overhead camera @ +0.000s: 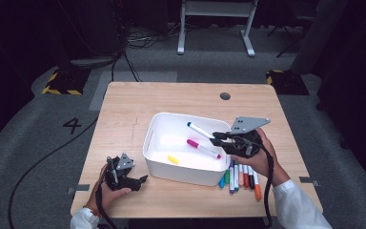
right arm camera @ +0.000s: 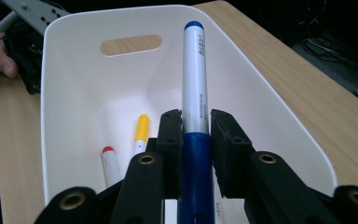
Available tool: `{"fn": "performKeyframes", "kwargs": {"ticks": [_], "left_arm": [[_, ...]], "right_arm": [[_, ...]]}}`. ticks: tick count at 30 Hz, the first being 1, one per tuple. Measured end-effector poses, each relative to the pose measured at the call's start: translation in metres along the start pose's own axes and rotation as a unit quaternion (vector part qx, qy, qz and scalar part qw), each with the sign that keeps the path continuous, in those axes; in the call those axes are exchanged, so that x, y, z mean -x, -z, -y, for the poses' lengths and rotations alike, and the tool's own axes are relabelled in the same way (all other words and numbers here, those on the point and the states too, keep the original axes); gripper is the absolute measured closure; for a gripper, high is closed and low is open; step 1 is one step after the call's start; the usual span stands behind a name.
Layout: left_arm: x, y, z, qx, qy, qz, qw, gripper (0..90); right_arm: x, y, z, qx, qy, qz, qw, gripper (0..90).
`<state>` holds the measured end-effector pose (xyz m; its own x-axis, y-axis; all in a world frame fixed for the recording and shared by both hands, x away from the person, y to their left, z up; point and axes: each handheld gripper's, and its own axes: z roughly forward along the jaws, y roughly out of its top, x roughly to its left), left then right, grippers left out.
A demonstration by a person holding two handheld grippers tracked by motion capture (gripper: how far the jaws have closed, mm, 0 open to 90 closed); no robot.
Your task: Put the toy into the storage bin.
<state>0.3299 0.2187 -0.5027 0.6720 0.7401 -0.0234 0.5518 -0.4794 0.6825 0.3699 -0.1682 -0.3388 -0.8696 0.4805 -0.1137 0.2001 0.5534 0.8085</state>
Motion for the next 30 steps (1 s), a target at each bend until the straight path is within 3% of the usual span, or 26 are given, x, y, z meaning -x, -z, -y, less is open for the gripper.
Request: {"fn": "performKeyframes", "kwargs": {"ticks": [10, 17, 21, 30], "left_arm": [[0.000, 0.000, 0.000, -0.001, 0.000, 0.000, 1.0000, 15.5], [0.000, 0.000, 0.000, -0.001, 0.000, -0.001, 1.0000, 15.5], [0.000, 0.000, 0.000, -0.001, 0.000, 0.000, 1.0000, 15.5], [0.000, 0.000, 0.000, -0.001, 0.000, -0.001, 1.0000, 15.5]], "right_arm": [[-0.008, -0.039, -0.009, -0.052, 0.020, -0.038, 0.9977, 74.8], [-0.011, -0.060, -0.009, -0.100, 0.032, -0.068, 0.9922, 74.8], [-0.014, -0.060, -0.010, -0.112, 0.041, -0.078, 0.9897, 74.8], [-0.027, -0.063, -0.006, -0.173, 0.063, -0.126, 0.9748, 74.7]]}}
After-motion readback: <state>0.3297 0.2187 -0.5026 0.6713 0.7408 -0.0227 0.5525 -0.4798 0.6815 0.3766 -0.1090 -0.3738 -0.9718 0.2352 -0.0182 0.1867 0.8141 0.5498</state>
